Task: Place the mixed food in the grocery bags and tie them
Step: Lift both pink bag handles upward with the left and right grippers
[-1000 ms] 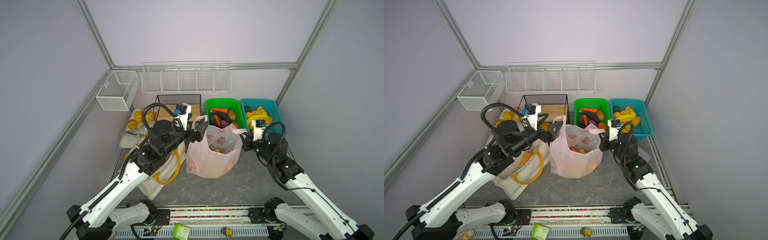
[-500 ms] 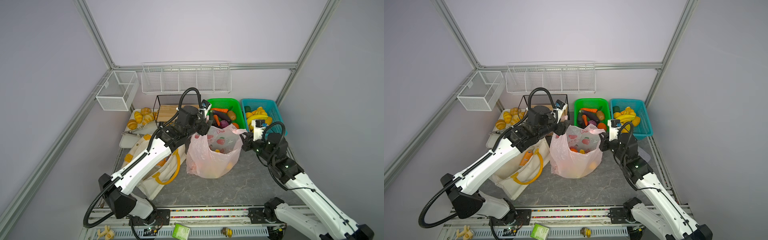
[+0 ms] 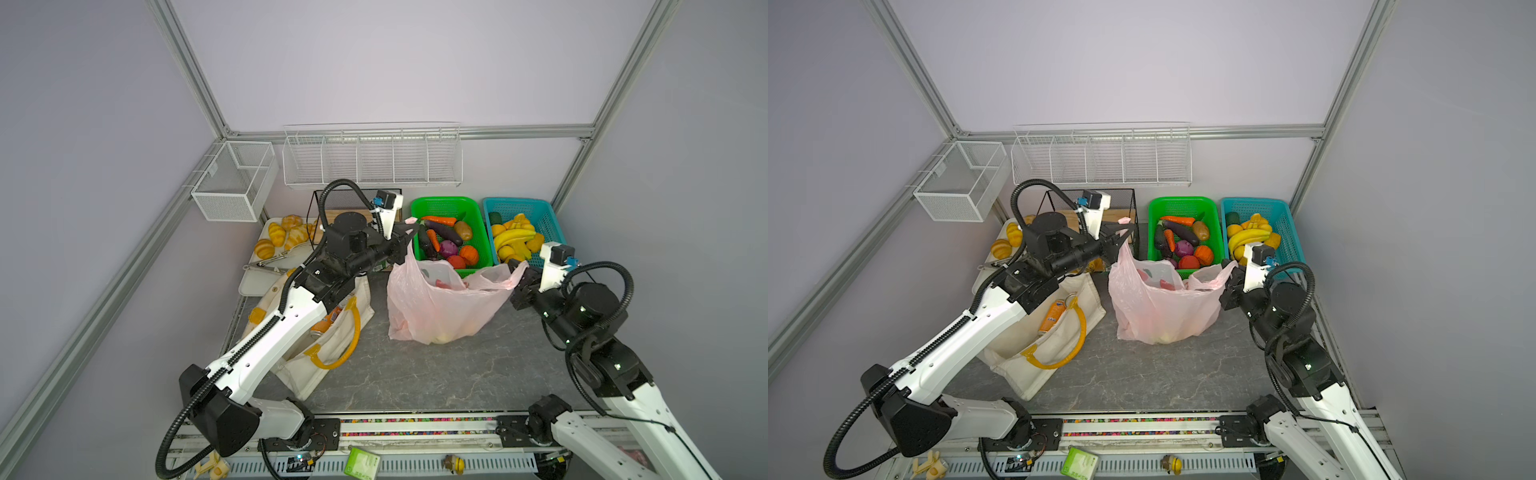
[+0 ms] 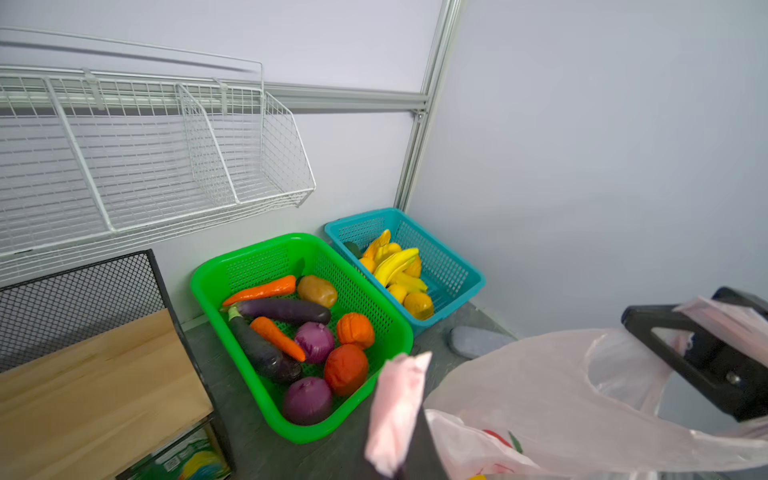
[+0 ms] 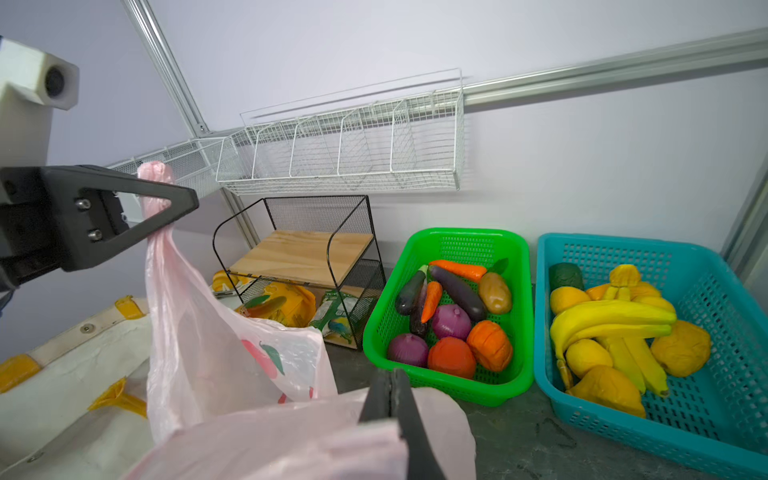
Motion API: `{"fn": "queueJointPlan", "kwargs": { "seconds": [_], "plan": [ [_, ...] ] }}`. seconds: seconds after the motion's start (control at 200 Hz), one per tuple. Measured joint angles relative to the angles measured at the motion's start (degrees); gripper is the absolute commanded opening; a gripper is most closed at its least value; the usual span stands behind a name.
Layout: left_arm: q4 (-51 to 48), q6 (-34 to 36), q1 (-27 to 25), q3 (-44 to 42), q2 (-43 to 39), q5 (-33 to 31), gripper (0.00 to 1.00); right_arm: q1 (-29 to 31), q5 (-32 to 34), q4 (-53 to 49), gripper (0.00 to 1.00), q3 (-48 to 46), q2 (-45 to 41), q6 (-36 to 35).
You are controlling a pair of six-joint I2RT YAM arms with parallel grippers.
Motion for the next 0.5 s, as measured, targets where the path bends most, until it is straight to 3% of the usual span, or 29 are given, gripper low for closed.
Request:
{"fn": "queueJointPlan", "kwargs": {
  "seconds": [0.07, 0.18, 0.315, 0.385, 0.445, 0.5],
  "plan": [
    [3.3, -2.5, 1.5, -0.7, 0.9, 2.6, 0.0, 0.0, 1.8, -0.3, 0.07, 0.0, 0.9, -0.3],
    [5.4, -4.1, 1.4, -0.8, 2.6, 5.3, 0.0, -0.5, 5.1, -0.9, 0.16, 0.0, 5.1, -1.7],
    [5.2, -4.5, 1.4, -2.2, 3.0, 6.1, 0.0, -2.6, 7.4, -7.8, 0.57, 4.6, 14.2, -4.0],
    [4.8, -4.6, 1.4, -2.9, 3.0, 5.8, 0.0, -3.0, 7.0, -11.6, 0.72, 8.8, 18.1, -5.3],
    [4.4, -4.8, 1.4, -3.3, 2.9, 5.2, 0.0, -3.0, 5.2, -14.2, 0.92, 12.3, 19.7, -6.8],
    [3.7, -5.1, 1.4, -3.6, 2.6, 4.6, 0.0, -2.9, 3.5, -15.8, 0.99, 15.2, 19.8, -7.6]
  ]
}}
